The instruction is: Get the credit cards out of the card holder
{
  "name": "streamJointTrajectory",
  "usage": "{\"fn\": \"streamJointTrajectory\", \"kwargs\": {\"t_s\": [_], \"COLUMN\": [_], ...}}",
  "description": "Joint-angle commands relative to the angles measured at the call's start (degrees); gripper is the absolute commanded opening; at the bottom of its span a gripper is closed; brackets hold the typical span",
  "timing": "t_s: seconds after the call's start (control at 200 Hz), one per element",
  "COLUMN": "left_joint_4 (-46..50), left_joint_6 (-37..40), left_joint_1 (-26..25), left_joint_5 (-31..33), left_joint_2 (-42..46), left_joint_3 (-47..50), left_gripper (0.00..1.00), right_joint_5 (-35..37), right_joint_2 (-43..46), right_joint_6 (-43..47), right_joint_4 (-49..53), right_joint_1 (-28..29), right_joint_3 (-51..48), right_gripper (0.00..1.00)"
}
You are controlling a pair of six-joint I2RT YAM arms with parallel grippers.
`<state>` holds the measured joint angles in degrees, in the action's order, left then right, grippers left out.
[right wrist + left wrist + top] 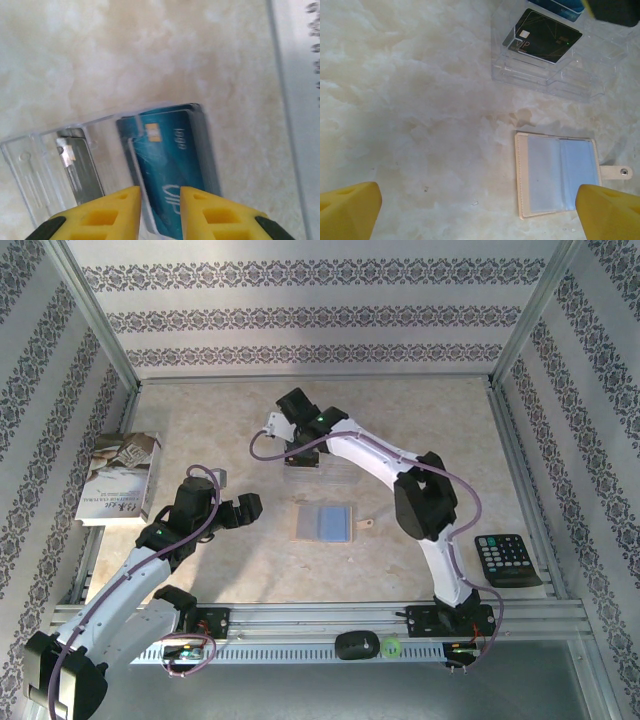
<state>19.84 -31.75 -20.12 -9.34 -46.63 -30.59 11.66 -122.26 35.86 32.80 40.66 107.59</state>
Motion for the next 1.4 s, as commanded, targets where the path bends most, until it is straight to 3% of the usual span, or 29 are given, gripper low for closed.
{"fn": "streamJointTrajectory", "kwargs": {"t_s": [0.0,0.115,0.225,0.245,0.265,0.285,0.305,0.465,0.59,0.75,0.904,1.094,1.174,1.224,1.294,1.319,1.359,1.394], "left_joint_4": [-5.32,-10.31,-15.52,-16.68,-17.78,-18.41,-18.82,-27.73,-27.85,-31.36,-37.92,-60.38,-57.19,-65.51,-87.21,-85.65,-75.24,-76.05], "left_joint_6": [-0.86,-1.17,-2.68,-2.33,-2.11,-2.09,-1.94,6.19,13.91,25.67,29.0,32.66,31.22,32.08,34.36,32.94,30.75,30.53], "left_joint_1": [1.05,1.23,1.62,1.8,1.86,1.92,2.07,2.66,4.06,9.53,14.62,16.35,18.17,18.61,18.61,18.67,18.87,18.98], "left_joint_5": [1.03,4.04,9.66,10.47,11.84,13.2,14.7,23.88,31.9,32.01,30.09,24.2,17.91,12.44,8.96,10.96,14.59,16.25], "left_joint_2": [-0.17,-2.19,-4.91,-5.54,-6.16,-6.7,-7.12,-11.57,-19.17,-27.14,-32.05,-37.42,-38.27,-40.59,-46.8,-45.36,-42.86,-44.42], "left_joint_3": [-0.16,-0.68,-0.34,-0.28,-0.27,-0.38,-0.62,-0.97,-5.99,-7.55,-3.1,4.47,2.74,6.54,13.2,13.07,10.6,9.88], "left_gripper": [0.99,0.99,0.99,0.99,0.99,0.99,0.99,0.99,0.99,0.99,0.99,0.99,0.99,0.99,0.99,0.99,0.99,0.99], "right_joint_5": [2.44,3.34,2.96,3.51,3.79,3.76,3.36,8.32,7.28,12.14,16.74,15.51,13.84,13.92,13.95,13.83,13.16,11.34], "right_joint_2": [8.6,19.78,31.77,33.72,35.59,37.24,38.91,48.75,51.84,53.77,57.69,61.97,64.37,65.51,66.65,66.81,66.72,65.83], "right_joint_6": [-9.78,-20.55,-32.41,-34.53,-36.71,-38.71,-40.51,-52.02,-60.13,-64.43,-63.71,-58.24,-51.26,-47.17,-40.82,-39.13,-37.86,-37.28], "right_joint_4": [-11.34,-21.05,-29.82,-30.91,-31.84,-32.49,-32.78,-33.07,-29.89,-25.04,-25.18,-28.44,-33.46,-36.91,-43.52,-45.91,-50.02,-53.97], "right_joint_1": [0.85,0.74,-0.87,-1.25,-1.8,-2.35,-3.09,-7.45,-12.33,-15.89,-18.52,-24.28,-26.37,-27.7,-29.86,-30.48,-32.04,-33.59], "right_joint_3": [-6.48,-19.39,-33.71,-36.09,-38.31,-40.36,-42.24,-53.11,-56.04,-56.88,-60.08,-64.51,-68.45,-71.15,-75.83,-77.6,-80.08,-82.13], "right_gripper": [0.28,0.31,0.4,0.47,0.64,0.93,0.98,0.98,0.98,0.98,0.98,0.98,0.98,0.98,0.98,0.98,0.98,0.98]}}
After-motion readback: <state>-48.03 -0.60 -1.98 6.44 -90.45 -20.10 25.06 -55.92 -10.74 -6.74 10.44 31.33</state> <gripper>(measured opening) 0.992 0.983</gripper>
